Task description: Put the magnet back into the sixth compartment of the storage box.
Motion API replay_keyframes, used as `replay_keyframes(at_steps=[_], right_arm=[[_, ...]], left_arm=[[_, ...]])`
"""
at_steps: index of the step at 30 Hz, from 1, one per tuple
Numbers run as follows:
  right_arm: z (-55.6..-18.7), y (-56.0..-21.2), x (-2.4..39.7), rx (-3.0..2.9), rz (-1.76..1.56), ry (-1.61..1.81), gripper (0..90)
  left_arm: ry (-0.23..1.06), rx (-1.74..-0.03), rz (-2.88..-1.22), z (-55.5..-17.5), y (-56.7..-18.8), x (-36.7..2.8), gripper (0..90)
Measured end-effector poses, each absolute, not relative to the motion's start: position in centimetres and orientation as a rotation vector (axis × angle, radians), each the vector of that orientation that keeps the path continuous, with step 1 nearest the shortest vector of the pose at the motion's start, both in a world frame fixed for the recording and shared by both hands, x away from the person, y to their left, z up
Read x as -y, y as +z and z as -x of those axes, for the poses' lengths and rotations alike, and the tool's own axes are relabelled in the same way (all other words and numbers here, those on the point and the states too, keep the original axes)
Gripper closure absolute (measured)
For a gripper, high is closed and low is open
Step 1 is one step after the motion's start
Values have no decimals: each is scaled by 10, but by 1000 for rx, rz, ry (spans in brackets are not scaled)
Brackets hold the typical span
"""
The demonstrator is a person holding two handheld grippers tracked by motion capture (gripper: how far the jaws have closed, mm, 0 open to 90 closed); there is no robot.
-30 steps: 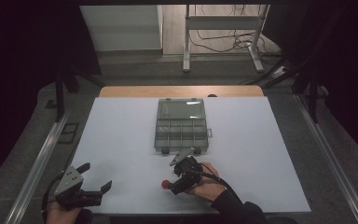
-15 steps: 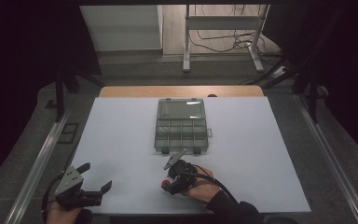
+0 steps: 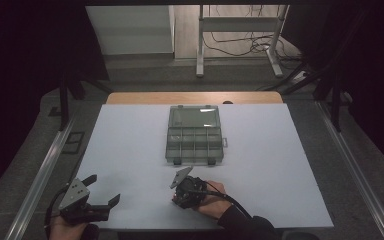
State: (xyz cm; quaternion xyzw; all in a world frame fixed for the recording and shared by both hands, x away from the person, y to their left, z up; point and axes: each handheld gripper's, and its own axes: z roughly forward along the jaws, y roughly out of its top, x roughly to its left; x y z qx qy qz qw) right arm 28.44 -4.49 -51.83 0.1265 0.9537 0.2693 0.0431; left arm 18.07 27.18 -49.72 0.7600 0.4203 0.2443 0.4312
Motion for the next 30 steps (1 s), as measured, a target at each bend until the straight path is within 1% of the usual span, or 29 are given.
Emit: replay_keyframes(at_steps=[30], right_arm=[[-291, -505, 58, -2912, -421, 922, 625]], left_arm=[[607, -1048, -1891, -181, -497, -272, 11]])
